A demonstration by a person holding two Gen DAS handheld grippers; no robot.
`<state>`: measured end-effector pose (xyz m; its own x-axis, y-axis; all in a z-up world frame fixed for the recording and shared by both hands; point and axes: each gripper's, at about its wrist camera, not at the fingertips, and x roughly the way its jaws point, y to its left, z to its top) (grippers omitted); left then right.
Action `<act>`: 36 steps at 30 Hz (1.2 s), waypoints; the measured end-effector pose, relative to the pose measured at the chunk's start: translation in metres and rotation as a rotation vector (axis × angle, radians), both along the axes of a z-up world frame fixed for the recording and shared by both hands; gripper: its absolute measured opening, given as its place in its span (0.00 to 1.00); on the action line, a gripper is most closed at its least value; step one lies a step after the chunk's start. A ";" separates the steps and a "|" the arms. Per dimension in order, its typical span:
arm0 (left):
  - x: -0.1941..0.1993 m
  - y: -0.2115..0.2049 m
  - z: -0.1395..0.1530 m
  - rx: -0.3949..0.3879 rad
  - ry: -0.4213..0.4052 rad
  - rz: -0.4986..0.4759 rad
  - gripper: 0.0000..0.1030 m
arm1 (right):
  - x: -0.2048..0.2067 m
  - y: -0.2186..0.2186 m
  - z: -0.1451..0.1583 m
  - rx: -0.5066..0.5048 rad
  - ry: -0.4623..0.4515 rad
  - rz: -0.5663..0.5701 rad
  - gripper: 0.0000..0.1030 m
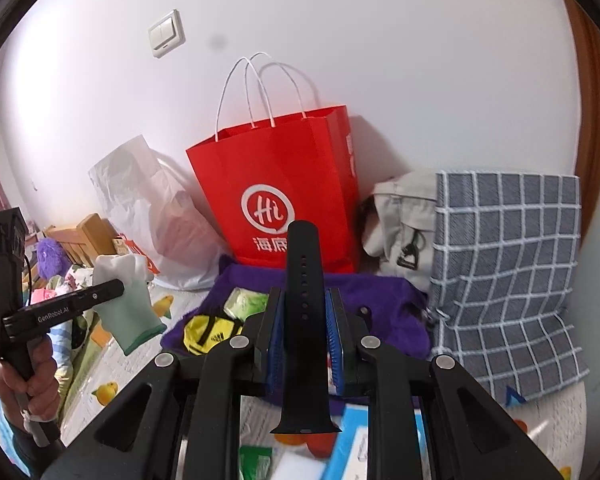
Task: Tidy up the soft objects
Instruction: 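Lift and carry the gloves and watch strap over to the purple towel, then lower the gloves and strap onto the towel and open both grippers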
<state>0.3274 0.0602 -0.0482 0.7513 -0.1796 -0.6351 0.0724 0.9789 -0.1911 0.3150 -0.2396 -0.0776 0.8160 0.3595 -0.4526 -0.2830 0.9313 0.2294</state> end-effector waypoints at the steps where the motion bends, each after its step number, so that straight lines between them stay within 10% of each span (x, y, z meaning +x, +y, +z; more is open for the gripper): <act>1: 0.003 0.000 0.000 0.000 -0.001 0.003 0.11 | 0.003 0.001 0.001 0.000 -0.003 0.003 0.20; 30: 0.101 -0.023 -0.086 -0.037 0.195 -0.054 0.11 | 0.123 0.014 -0.116 -0.040 0.333 0.048 0.20; 36: 0.113 -0.020 -0.105 -0.143 0.271 -0.107 0.11 | 0.135 0.030 -0.141 -0.059 0.399 0.059 0.20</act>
